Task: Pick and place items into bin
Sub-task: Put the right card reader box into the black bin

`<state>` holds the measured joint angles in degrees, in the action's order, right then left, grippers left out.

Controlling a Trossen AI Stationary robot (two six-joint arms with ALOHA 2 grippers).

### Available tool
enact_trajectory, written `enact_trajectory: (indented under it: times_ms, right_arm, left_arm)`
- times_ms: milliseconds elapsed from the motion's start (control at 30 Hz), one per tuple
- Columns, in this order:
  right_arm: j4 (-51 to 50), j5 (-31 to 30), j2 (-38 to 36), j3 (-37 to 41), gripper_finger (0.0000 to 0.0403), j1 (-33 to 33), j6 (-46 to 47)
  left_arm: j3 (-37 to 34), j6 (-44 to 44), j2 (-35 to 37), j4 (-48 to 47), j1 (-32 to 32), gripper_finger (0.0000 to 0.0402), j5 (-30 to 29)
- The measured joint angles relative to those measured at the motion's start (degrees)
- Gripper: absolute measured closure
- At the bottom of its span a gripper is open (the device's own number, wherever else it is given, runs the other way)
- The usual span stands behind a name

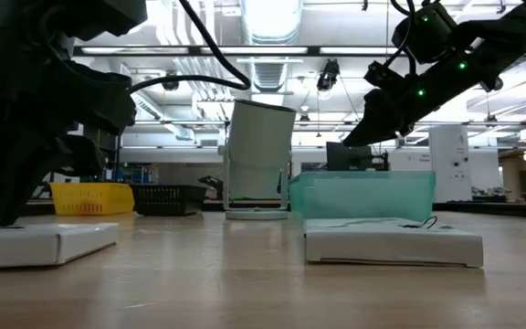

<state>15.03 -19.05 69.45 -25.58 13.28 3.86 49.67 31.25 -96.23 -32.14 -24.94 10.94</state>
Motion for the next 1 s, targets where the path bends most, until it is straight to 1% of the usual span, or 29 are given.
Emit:
enact_trajectory:
  times_ms: [133,367,567,767,1000]
  right_arm:
    - [0.00,0.00,0.00,0.00,0.0177,0.00,0.00]
    - [0.00,0.00,0.00,0.00,0.0177,0.00,-0.02]
    - [-0.11,-0.01,0.00,0.00,0.0177,-0.01,-0.02]
    - [-0.17,0.00,0.00,0.00,0.0177,0.00,-0.28]
    - [-0.17,0.00,0.00,0.00,0.0177,-0.02,-0.44]
  left_arm:
    - [0.02,-0.37,3.37,-0.17,0.09,0.0401,-0.77]
    - [0.33,-0.32,10.25,-0.63,0.04,0.0401,-4.56]
    - [0.37,-0.31,14.28,-1.37,0.06,0.0401,-7.21]
    - [0.37,-0.24,15.40,-1.85,0.08,0.0401,-8.33]
    - [0.29,-0.20,13.47,-1.91,0.08,0.0401,-8.27]
